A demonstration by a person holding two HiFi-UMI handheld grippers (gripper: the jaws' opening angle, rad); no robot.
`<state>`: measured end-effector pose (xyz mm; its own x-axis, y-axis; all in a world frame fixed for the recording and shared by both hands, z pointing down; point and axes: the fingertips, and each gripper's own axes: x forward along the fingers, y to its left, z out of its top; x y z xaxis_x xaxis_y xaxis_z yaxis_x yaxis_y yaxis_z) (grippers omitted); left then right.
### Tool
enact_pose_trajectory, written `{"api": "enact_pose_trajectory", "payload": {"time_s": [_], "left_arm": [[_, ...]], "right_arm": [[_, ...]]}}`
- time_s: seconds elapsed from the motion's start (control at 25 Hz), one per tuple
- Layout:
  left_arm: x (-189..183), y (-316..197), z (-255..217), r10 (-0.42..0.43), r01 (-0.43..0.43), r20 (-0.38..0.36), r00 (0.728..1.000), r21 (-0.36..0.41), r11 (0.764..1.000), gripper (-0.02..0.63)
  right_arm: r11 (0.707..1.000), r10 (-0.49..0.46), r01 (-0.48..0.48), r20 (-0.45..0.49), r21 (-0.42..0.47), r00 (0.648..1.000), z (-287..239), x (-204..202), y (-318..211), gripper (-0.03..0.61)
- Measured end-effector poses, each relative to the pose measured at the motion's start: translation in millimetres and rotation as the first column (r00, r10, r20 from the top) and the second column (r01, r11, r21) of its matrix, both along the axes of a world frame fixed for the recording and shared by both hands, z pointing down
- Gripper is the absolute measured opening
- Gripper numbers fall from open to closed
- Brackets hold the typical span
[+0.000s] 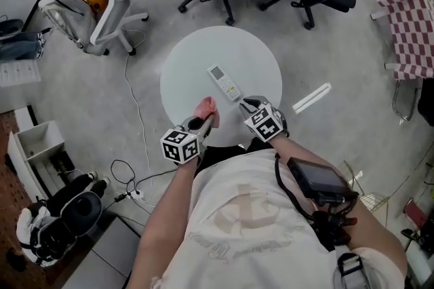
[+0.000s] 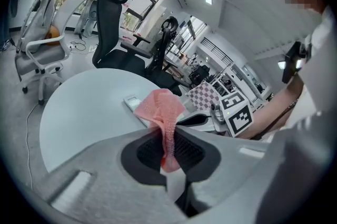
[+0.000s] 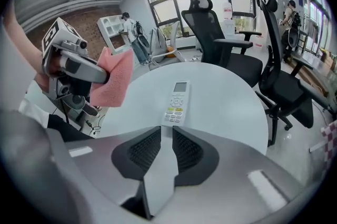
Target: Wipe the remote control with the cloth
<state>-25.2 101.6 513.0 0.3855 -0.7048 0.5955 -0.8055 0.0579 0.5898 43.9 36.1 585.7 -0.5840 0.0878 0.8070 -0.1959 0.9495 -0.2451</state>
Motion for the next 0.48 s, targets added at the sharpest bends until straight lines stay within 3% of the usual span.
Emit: {"api": "enact_pose_trajectory", "payload": {"time_s": [0.28,0.48], "left_arm": [[-26.5,-26.1,8.0,0.086,-0.086,-0.007,0.996,-0.007,0.996,0.021],[-23.9,-44.0,16.1,0.140,-0.140,-0.026,0.990,-0.031,0.990,0.021]], "right_arm": [[0.995,0.100,-0.099,-0.068,0.017,0.993,25.6,-18.7,-5.7,0.233],[0.994,0.112,-0.112,-0.104,0.009,0.988,40.6,-23.0,-6.2,0.291]]}}
